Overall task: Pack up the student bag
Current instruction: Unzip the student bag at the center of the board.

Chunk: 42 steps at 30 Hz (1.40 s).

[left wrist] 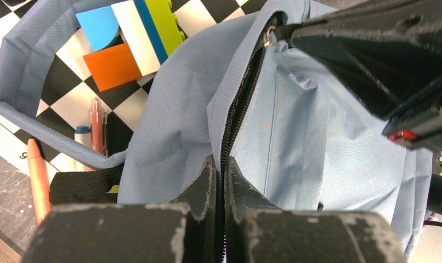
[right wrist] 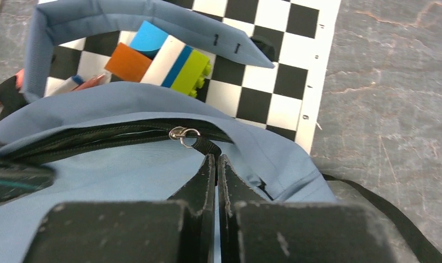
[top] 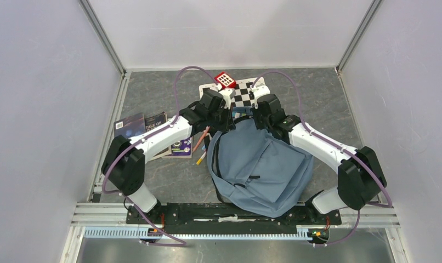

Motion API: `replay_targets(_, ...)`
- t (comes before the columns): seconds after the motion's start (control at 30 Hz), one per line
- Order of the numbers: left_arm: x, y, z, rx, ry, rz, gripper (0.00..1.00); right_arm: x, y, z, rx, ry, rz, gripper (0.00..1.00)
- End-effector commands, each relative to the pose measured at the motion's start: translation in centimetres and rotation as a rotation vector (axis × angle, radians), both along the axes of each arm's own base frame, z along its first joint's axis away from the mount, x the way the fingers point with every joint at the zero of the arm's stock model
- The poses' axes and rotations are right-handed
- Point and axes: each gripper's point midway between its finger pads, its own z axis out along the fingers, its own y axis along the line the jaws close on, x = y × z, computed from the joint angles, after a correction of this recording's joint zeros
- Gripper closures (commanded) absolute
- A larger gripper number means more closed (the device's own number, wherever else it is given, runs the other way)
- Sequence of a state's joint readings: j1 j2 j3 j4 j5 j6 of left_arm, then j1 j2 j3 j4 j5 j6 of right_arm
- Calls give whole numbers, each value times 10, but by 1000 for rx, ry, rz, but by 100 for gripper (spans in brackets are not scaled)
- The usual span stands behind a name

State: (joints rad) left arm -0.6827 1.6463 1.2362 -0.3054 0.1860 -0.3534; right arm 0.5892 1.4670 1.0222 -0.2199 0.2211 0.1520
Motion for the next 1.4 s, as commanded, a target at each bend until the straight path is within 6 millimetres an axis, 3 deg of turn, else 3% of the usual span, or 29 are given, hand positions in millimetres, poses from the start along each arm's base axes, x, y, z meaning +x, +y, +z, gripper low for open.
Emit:
replay_targets(0.0, -8, 9, 19, -26, -54, -1, 98, 12, -22, 27, -39, -79, -139, 100)
replay_targets(0.13, -15, 17, 15, -18, -35, 18, 98, 9, -40, 17, -122, -68, -194, 100)
replay_targets(0.3, -18, 17, 29, -66, -43, 48, 98, 1, -52, -5, -179, -32, -210, 100)
replay_targets(0.7, -12, 19, 66, -129, -97, 105, 98, -15, -69, -31, -242, 16, -242, 100)
replay_targets(0.97, 0, 13, 106, -208, -141, 155, 98, -32, -87, -55, -294, 48, -266, 100)
replay_targets(1.37, 1, 14, 166, -330, -196, 197, 98, -30, -104, -57, -303, 45, -337, 100)
